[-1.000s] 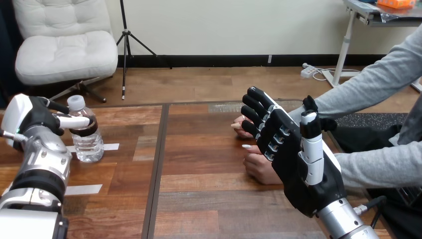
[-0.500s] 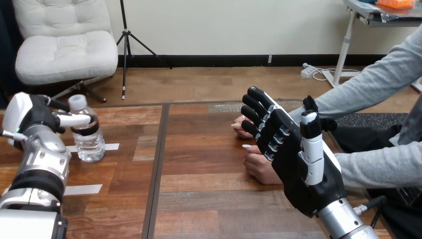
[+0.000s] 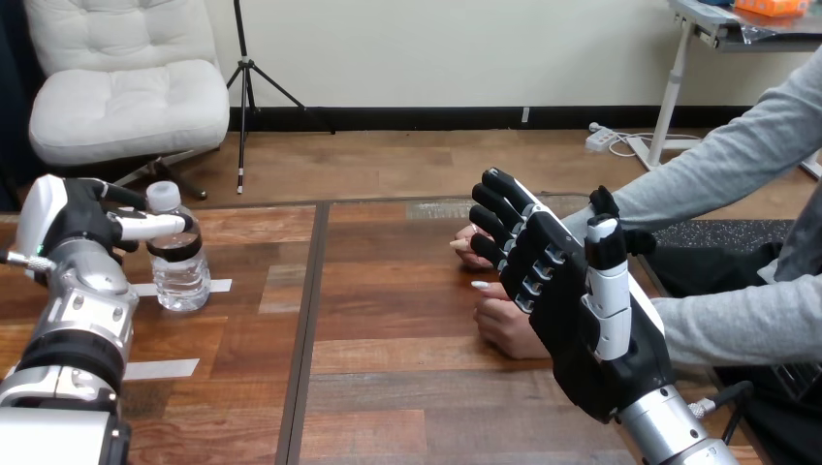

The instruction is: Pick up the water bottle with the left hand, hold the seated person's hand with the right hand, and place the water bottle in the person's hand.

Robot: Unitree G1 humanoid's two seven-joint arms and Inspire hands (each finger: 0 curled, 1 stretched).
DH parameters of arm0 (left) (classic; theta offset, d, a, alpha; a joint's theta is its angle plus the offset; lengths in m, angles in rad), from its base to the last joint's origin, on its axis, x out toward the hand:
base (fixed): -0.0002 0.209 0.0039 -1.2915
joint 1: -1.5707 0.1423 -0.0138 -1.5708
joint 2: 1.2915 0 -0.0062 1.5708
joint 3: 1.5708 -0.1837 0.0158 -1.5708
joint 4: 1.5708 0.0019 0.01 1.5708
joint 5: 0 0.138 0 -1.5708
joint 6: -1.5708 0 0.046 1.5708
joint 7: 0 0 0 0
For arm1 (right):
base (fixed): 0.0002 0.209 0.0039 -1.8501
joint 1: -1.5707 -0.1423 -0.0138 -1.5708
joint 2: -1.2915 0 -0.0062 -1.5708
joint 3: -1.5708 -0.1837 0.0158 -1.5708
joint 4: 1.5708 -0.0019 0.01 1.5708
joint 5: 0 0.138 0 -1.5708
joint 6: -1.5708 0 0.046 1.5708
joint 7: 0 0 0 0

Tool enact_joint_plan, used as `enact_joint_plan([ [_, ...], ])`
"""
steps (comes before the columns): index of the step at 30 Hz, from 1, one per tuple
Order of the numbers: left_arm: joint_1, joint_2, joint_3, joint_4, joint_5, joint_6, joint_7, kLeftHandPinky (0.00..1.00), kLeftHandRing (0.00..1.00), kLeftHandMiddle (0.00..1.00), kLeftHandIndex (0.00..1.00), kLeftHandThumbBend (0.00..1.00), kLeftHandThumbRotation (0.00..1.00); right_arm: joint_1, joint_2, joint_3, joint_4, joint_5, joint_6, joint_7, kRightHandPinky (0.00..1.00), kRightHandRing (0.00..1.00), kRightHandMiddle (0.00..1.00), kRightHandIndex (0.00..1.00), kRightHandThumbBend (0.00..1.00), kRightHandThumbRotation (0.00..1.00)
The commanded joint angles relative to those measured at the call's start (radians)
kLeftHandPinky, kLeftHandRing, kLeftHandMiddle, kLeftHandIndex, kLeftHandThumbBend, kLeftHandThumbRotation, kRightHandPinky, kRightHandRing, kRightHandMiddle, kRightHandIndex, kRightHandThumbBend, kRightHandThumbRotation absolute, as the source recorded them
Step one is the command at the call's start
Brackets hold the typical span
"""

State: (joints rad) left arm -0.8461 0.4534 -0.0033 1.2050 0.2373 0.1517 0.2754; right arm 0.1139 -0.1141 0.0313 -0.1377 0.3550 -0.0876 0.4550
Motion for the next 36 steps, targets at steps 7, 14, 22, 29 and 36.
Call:
enact_joint_plan([
  [7,-0.055,0.012,-0.023,-0.017,0.019,0.011,-0.034,0.48,0.52,0.56,0.56,0.82,0.0,-0.042,0.015,-0.008,-0.04,0.014,-0.03,0.0,1.0,0.98,0.96,0.94,0.89,1.0],
  [14,-0.063,0.011,-0.024,-0.008,0.012,0.027,-0.052,0.53,0.6,0.64,0.6,0.86,0.0,-0.042,0.015,-0.008,-0.041,0.013,-0.028,0.0,1.0,0.98,0.96,0.94,0.89,1.0],
  [22,-0.069,0.008,-0.025,-0.007,0.009,0.042,-0.085,0.61,0.72,0.75,0.72,0.89,0.04,-0.04,0.014,-0.008,-0.04,0.012,-0.033,0.002,1.0,0.98,0.96,0.94,0.89,1.0],
  [29,-0.078,0.008,-0.027,-0.005,0.009,0.062,-0.116,0.66,0.78,0.82,0.8,0.91,0.1,-0.039,0.017,-0.008,-0.04,0.012,-0.033,-0.001,1.0,0.98,0.96,0.94,0.88,1.0],
  [36,-0.08,0.008,-0.034,-0.009,0.016,0.066,-0.134,0.69,0.81,0.85,0.83,0.93,0.16,-0.039,0.016,-0.007,-0.04,0.012,-0.032,0.0,1.0,0.98,0.97,0.94,0.88,1.0],
])
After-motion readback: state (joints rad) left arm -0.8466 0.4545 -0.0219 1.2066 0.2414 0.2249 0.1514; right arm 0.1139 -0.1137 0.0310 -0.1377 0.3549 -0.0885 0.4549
